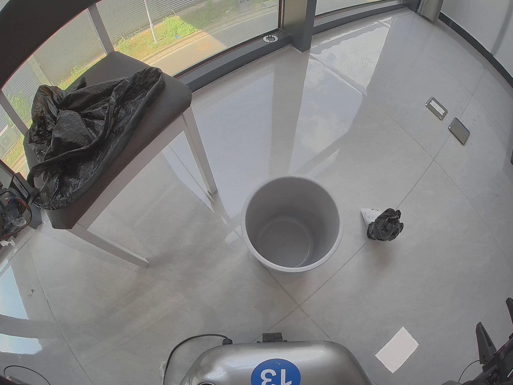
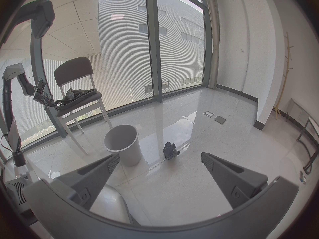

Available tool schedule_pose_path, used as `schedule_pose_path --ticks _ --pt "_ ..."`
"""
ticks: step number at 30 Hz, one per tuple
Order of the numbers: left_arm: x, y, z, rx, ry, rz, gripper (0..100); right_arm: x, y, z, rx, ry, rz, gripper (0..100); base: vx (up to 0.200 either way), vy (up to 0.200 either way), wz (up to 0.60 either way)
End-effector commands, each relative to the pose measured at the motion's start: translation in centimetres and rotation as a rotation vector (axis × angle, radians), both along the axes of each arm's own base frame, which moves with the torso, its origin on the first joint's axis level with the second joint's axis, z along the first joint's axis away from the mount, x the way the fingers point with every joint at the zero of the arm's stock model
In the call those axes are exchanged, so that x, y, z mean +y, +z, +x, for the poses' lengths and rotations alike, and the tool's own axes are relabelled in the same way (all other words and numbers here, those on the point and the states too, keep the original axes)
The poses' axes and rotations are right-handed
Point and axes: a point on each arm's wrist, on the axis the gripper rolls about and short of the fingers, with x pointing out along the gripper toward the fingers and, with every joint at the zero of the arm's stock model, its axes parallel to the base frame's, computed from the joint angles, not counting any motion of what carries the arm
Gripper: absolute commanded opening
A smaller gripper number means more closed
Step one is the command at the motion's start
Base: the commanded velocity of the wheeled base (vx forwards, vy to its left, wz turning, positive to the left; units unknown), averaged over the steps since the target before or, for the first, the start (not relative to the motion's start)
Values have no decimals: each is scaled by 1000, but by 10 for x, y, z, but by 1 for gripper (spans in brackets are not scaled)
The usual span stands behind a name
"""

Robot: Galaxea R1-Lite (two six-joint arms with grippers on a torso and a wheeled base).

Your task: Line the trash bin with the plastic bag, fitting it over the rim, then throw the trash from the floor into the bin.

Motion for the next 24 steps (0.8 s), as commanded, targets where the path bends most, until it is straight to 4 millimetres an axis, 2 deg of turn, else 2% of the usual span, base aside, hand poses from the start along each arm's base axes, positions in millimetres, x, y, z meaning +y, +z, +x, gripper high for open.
schedule_pose_path --ticks 1,5,15,24 --pt "-2 0 -6 -3 -13 37 0 0 -5 0 2 1 -1 100 0 0 0" --pt "-2 -4 -8 11 -18 84 0 0 -5 0 0 3 -4 100 0 0 0" --pt "-6 -1 -16 -84 -21 122 0 0 -5 0 0 3 -1 100 0 0 0" --pt "-14 19 -24 -146 -47 91 0 0 -5 0 -2 12 -15 100 0 0 0"
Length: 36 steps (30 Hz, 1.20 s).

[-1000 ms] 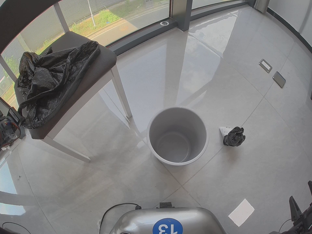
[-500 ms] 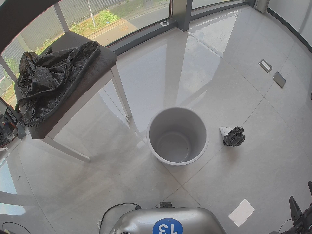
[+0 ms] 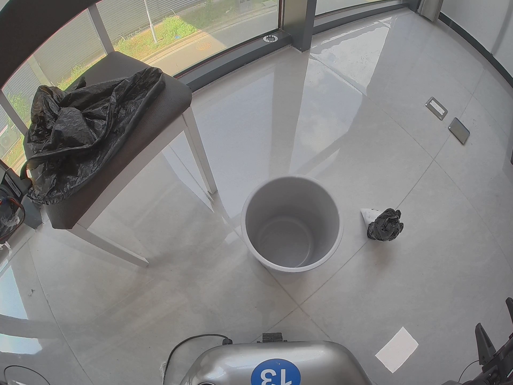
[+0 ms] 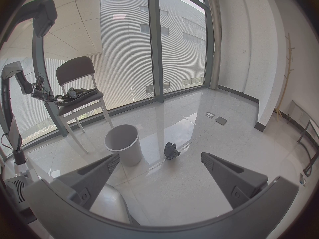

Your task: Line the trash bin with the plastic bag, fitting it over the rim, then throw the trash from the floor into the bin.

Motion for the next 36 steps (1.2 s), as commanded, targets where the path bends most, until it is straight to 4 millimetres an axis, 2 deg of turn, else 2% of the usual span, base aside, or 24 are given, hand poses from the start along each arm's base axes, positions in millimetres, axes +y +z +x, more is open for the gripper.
schedule_pose_path --ticks 1,7,13,14,16,17,18,22,23,24,28,30,36 --pt "-10 14 -6 -8 -40 -40 0 0 -5 0 0 3 -3 100 0 0 0" --pt "-26 36 -23 78 -174 -117 0 0 -5 0 2 0 0 100 0 0 0" --pt "-34 46 -35 132 -251 -99 0 0 -2 -1 -17 13 -43 100 0 0 0" --pt "-38 48 -38 127 -283 -97 0 0 11 -4 -68 31 -20 100 0 0 0" --pt "-44 47 -43 130 -341 -96 0 0 53 -15 -145 84 90 100 0 0 0" --pt "-47 46 -45 131 -364 -95 0 1 70 -12 -113 102 153 100 0 0 0" --pt "-50 44 -47 135 -386 -95 0 1 77 -7 -64 112 202 100 0 0 0" --pt "-59 42 -50 150 -450 -91 0 3 79 8 74 132 261 100 0 0 0" --pt "-62 43 -52 159 -478 -88 0 4 82 18 133 167 262 100 0 0 0" --pt "-62 43 -52 159 -478 -88 0 4 82 18 133 167 262 100 0 0 0" --pt "-82 61 -63 144 -673 -4 0 9 110 47 235 190 262 100 0 0 0" --pt "-92 72 -66 133 -766 26 0 11 115 59 274 200 263 100 0 0 0" --pt "-108 93 -67 135 -936 180 0 14 117 77 346 215 258 100 0 0 0"
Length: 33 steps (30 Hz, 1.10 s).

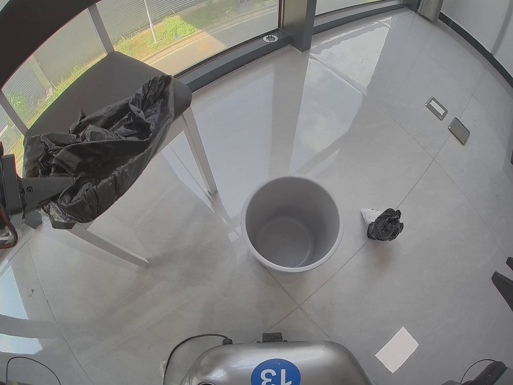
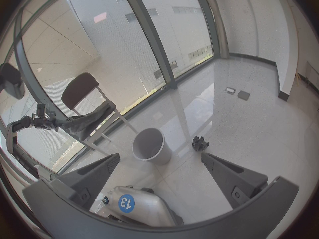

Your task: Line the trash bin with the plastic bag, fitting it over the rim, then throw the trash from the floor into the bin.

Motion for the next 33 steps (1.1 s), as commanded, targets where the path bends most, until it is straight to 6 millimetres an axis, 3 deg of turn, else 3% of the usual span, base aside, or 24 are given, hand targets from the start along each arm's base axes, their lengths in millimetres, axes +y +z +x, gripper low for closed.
schedule_pose_path --ticks 1,9,13,21,24,33 --pt "-20 29 -6 -80 -225 120 0 6 13 39 145 39 -4 100 0 0 0" --pt "-26 35 6 -270 -360 404 0 10 29 64 184 43 -16 100 0 0 0" --pt "-29 48 7 -351 -390 451 0 12 39 79 192 46 -26 100 0 0 0" --pt "-37 81 17 -424 -375 411 0 17 50 109 228 61 -36 100 0 0 0" --pt "-46 103 16 -433 -390 312 0 21 57 126 236 75 -34 100 0 0 0" --pt "-63 136 10 -416 -427 175 0 31 54 149 277 177 -19 100 0 0 0"
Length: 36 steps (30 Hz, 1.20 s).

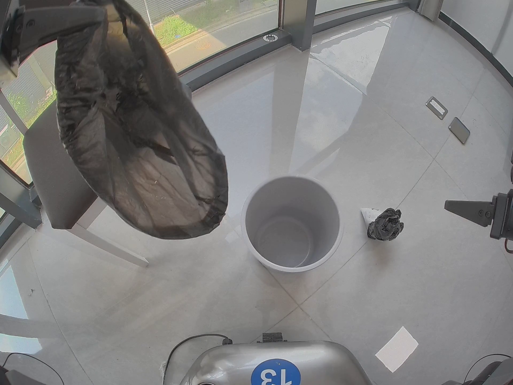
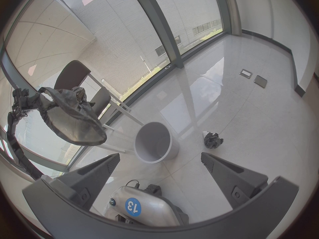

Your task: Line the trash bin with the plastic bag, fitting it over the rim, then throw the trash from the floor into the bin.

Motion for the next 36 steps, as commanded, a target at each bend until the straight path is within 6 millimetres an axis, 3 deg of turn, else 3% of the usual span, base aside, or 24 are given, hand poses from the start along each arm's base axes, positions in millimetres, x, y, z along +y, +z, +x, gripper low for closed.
schedule_pose_path --ticks 1,7,14,22,36 --pt "-23 12 9 50 -63 -48 0 8 -5 22 50 60 5 100 0 0 0" --pt "-38 14 5 77 -111 -70 0 17 -8 33 34 112 13 100 0 0 0" --pt "-49 16 15 83 -122 -84 0 29 -14 44 13 157 19 100 0 0 0" --pt "-64 18 27 125 -119 -133 0 61 -22 61 -19 279 21 100 0 0 0" --pt "-61 20 23 128 -114 -149 0 114 -36 81 -58 436 31 100 0 0 0"
